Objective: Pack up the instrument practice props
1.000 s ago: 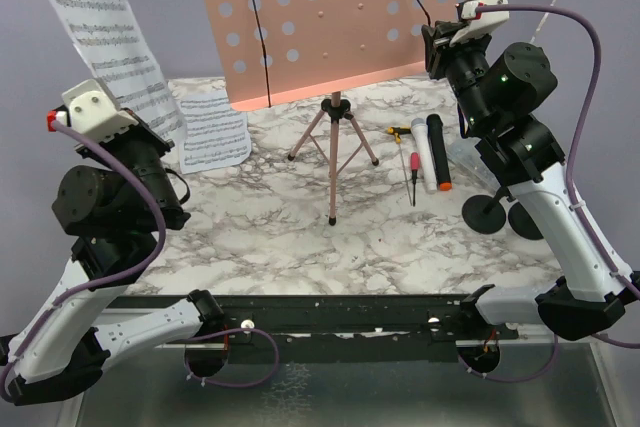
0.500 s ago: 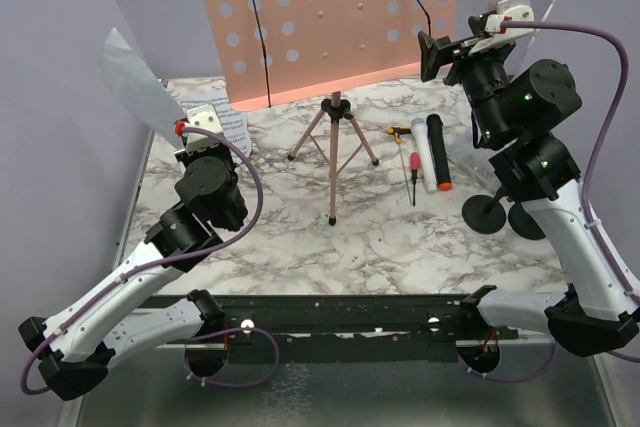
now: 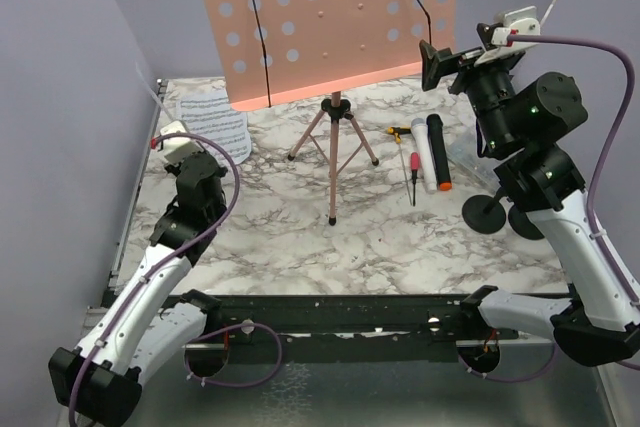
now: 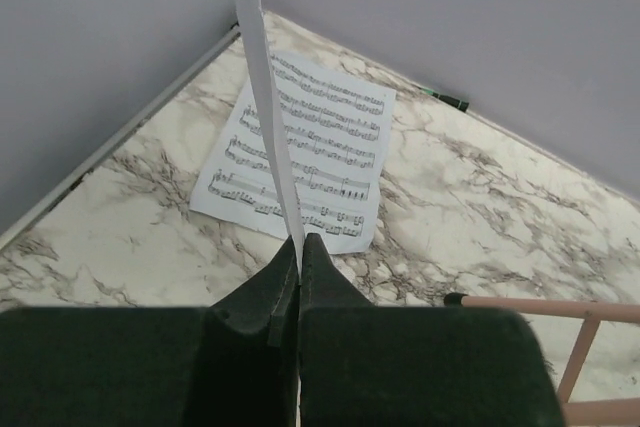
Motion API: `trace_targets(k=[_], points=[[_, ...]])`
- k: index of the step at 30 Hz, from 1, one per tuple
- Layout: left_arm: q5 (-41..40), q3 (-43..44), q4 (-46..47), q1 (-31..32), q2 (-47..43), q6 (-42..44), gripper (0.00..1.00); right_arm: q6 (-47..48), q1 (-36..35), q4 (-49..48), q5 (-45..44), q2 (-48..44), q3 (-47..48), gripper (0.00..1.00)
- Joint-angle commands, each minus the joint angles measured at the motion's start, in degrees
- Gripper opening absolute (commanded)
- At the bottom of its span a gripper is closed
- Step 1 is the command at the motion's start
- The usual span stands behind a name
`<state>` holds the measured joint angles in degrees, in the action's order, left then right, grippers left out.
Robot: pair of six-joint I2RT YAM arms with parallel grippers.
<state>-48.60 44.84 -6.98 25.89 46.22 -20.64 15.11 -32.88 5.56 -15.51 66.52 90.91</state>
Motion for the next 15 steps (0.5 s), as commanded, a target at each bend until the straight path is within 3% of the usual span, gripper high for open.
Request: trace_targets(k=[1, 7, 15], points=[[16.6, -4.67, 4.55, -10.1, 1.54, -9.9, 0.0, 0.57, 0.28, -1.88, 0.74, -2.27, -1.61, 1.0], [32.41, -4.82, 11.11, -22.59, 6.87, -10.36, 0.0, 1.22, 0.28, -2.59, 0.33, -4.48, -3.7, 1.0], [43.47, 4.62, 20.16, -27.75, 22.94, -10.13, 0.0, 2.16, 0.27, -2.81, -0.11, -7.53, -5.84, 1.0]])
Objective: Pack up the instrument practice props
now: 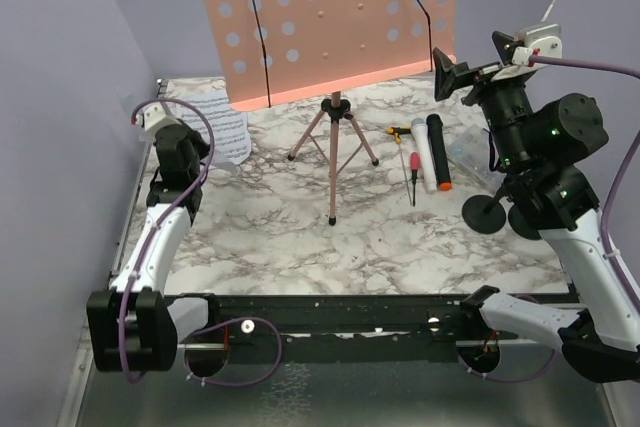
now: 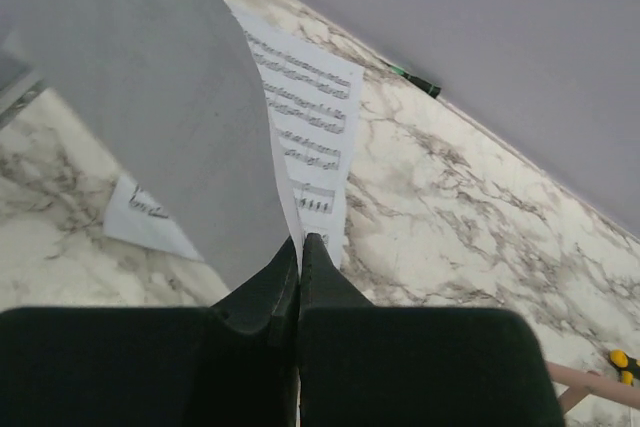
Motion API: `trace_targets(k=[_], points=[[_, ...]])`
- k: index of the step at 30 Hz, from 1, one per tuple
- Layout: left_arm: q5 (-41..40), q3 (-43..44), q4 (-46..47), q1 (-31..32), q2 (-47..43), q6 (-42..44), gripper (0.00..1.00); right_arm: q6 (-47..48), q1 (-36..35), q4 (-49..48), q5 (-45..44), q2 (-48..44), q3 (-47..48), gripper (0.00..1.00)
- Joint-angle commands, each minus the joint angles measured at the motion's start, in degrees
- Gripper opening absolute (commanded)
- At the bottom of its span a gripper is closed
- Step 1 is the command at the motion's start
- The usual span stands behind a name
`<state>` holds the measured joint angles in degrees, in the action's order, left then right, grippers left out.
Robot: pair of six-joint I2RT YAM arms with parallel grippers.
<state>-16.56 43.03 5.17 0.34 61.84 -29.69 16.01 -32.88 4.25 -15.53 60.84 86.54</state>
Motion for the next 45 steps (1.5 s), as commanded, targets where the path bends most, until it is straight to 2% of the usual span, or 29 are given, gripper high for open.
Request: trace_targets(k=[1, 7, 9, 12, 15, 20, 30, 37, 45], points=[[13.47, 9.15, 8.27, -2.59, 10.22, -1.0, 0.0, 1.42, 0.28, -1.51, -0.12, -2.17, -1.65, 1.0], [26.71, 26.61, 7.92, -4.2, 28.16, -1.33, 0.0, 1.61, 0.28, -1.36, -0.05, -4.06, -2.71, 1.0], [30.95, 30.97, 8.3, -4.22, 31.3, -0.97, 0.0, 1.81, 0.28, -1.2, -0.38, -4.57, -2.93, 1.0], [35.85, 33.11, 9.78, -4.4, 33.49, -0.32, 0.0, 2.53, 0.28, -1.04, -1.46, -5.22, -3.58, 1.0], [39.19, 31.19, 11.0, -4.78, 34.4, 2.2, 0.0, 2.94, 0.28, -1.0, -2.16, -5.67, -4.17, 1.0], [35.86, 27.86, 7.71, -8.58, 39.0, 5.39, 0.0, 3.45, 0.28, -0.26, -2.44, -5.61, -4.2, 1.0], [35.92, 37.45, -9.72, -13.93, 53.73, 13.08, 0.0, 4.43, 0.28, 0.87, -3.83, -4.38, -3.49, 1.0], [31.51, 35.85, -10.44, -14.6, 51.22, 13.34, 0.0, 4.48, 0.23, 0.48, -4.57, -3.98, -3.75, 1.0], [25.66, 38.99, -15.89, -14.83, 49.97, 18.76, 0.0, 5.09, 0.28, -0.29, -4.73, -3.75, -3.96, 1.0]])
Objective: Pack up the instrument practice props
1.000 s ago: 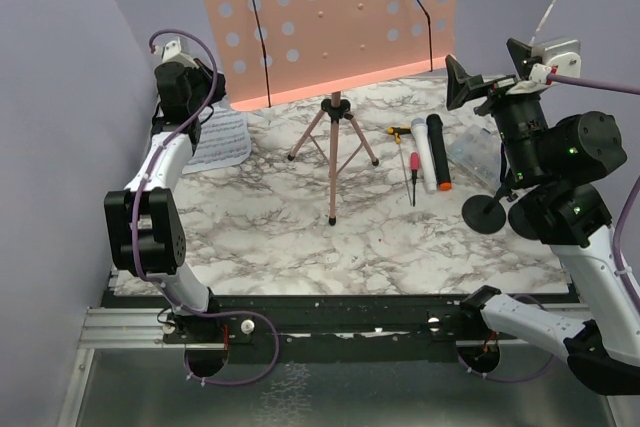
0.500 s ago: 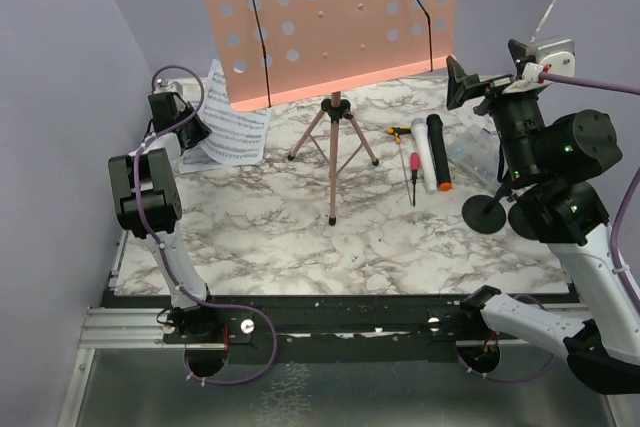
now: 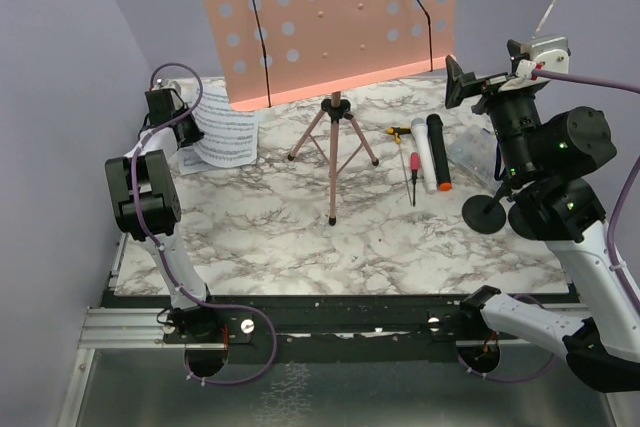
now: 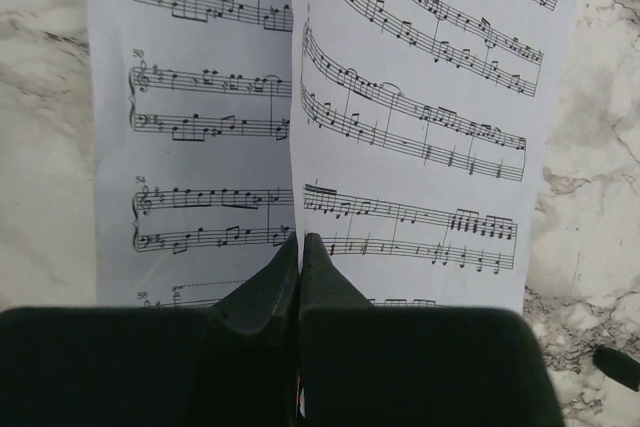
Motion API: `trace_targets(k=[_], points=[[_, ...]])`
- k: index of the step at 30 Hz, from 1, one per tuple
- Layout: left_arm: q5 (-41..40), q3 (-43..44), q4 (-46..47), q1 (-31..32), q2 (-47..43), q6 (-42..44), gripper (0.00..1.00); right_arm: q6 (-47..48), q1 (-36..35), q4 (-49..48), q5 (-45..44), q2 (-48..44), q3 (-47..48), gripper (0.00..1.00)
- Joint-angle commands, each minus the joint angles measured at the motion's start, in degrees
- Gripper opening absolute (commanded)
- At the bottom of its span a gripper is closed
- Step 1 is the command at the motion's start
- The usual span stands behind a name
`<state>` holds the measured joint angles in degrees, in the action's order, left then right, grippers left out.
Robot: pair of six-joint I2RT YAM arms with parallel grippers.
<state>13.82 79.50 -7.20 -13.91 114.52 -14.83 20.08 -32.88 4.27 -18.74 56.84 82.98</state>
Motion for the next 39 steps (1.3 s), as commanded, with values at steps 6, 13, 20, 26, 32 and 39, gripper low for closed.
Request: trace_targets(k=[6, 13, 20, 26, 32, 39], points=[[-7.76, -1.09, -1.61, -0.95, -3.49, 2.05, 0.0, 1.1, 0.27, -0.49, -1.53, 0.27, -0.88, 1.0], [-7.09, -2.3, 1.42, -2.35, -1.97, -1.84, 0.0, 0.72, 0.28, -0.45, -1.34, -0.13, -1.48, 1.0], [-7.13, -2.18, 2.96, -2.36, -1.24, -3.96, 0.0, 0.48, 0.28, 0.03, -1.27, -0.55, -1.93, 1.0], [-5.11, -3.55, 5.13, -2.42, -1.16, -9.59, 0.0, -0.17, 0.28, 0.11, -1.03, -0.79, -2.51, 1.0], [-5.3, -7.33, 8.99, -2.36, -3.46, -13.26, 0.0, -0.48, 0.28, 0.04, 0.06, -1.09, -3.26, 1.0], [-6.57, -8.71, 9.05, -2.39, -6.09, -11.71, 0.17, -1.12, 0.28, 0.03, 2.68, -2.95, -5.74, 1.0]])
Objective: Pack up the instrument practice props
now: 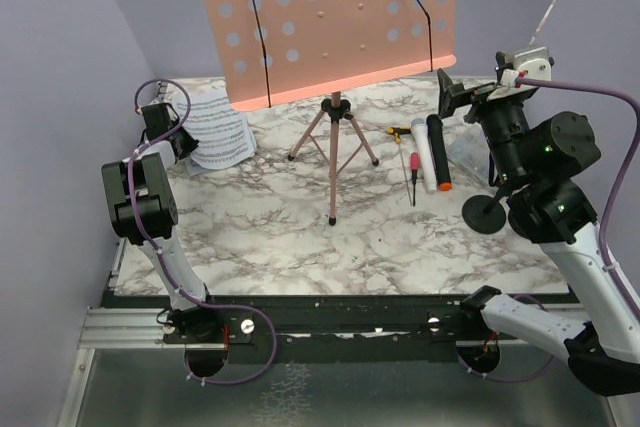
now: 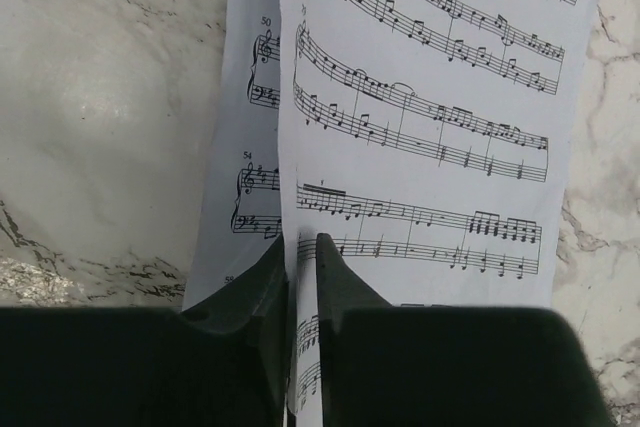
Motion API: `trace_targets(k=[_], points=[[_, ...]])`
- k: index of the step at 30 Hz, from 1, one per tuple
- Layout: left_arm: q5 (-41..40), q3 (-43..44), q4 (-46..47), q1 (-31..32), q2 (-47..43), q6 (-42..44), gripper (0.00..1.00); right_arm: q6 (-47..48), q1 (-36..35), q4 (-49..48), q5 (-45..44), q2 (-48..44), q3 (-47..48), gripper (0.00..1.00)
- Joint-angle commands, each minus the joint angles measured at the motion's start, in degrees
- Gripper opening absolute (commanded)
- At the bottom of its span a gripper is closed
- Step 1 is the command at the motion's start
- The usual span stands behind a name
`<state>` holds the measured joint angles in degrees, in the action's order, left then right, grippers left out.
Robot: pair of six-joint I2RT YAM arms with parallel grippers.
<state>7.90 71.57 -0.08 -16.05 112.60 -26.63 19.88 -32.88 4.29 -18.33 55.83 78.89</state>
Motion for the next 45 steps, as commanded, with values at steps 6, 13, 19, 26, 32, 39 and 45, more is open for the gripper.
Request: trace_targets(k=[6, 13, 19, 26, 32, 39, 45], points=[[-1.51, -2.1, 1.52, -0.28, -6.88, 1.3, 0.45, -1.79, 0.29, 0.81, 5.03, -4.68, -4.47, 1.0], [-3.12, -3.07, -0.93, 0.07, -12.24, 2.9, 0.59, -3.05, 0.28, 1.33, 8.73, -8.62, -9.39, 1.0], [-3.2, -5.28, -1.79, 1.08, -19.41, 2.94, 0.66, -7.41, 0.28, 2.54, 11.52, -10.57, -13.51, 1.0], [-1.58, -9.5, -2.21, 4.03, -28.47, 2.93, 0.73, -12.07, 0.28, -0.62, 17.31, -11.75, -20.7, 1.0], [1.89, -13.52, -2.06, 9.73, -34.87, 4.46, 0.95, -13.91, 0.28, -2.92, 17.94, -8.73, -24.29, 1.0], [4.49, -21.13, 3.57, 18.11, -42.41, 4.88, 0.99, -16.93, 0.28, -12.44, 22.42, -6.04, -30.96, 1.0], [6.25, -29.17, 13.71, 25.15, -49.8, 5.01, 0.97, -17.63, 0.28, -18.11, 24.4, -2.96, -33.61, 1.0]])
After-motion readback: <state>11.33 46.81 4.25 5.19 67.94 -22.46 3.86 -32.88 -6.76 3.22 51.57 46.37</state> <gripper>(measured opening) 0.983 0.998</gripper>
